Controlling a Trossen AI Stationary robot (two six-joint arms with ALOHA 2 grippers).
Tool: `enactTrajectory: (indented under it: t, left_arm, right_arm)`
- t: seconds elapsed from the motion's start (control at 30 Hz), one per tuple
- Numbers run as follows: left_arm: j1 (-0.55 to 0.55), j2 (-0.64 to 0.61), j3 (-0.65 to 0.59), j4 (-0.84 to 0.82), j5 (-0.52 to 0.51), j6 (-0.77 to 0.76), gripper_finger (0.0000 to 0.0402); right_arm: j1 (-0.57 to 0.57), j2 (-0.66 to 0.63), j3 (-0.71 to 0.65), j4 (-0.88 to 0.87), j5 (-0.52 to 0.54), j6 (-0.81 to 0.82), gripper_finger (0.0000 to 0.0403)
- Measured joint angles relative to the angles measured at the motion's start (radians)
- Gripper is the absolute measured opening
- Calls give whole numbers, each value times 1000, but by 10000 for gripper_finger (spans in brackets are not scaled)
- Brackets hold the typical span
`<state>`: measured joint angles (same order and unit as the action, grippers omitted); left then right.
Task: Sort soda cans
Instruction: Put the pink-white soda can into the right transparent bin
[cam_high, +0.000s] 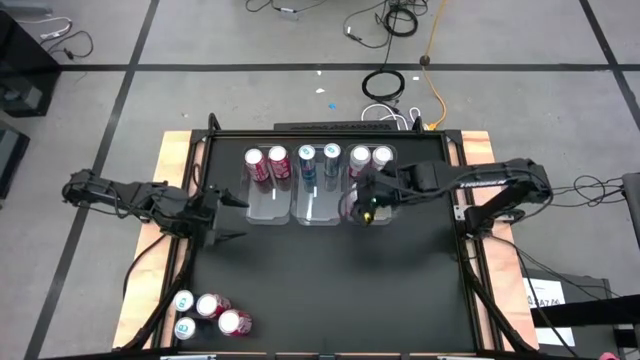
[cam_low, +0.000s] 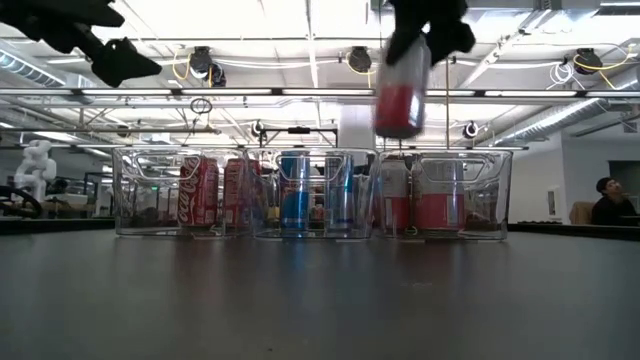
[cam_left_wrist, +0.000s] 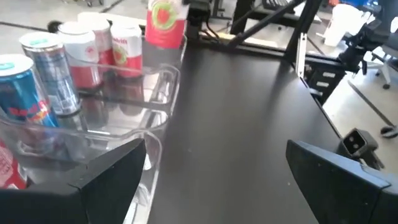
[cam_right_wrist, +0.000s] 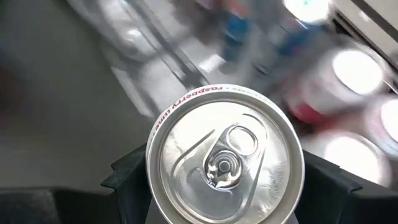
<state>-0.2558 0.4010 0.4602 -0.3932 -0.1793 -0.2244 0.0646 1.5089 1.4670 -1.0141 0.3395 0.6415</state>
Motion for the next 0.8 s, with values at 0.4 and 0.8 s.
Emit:
enactTrajectory:
  t: [0.4, 0.8]
  left_arm:
    - [0, -32, -54, 58, -20, -24, 397]
    - [0, -31, -54, 65, -12, -26, 397]
  right_arm:
    - [-152, 66, -18, -14, -63, -48, 282]
    - [-269, 170, -110, 141, -87, -108, 284]
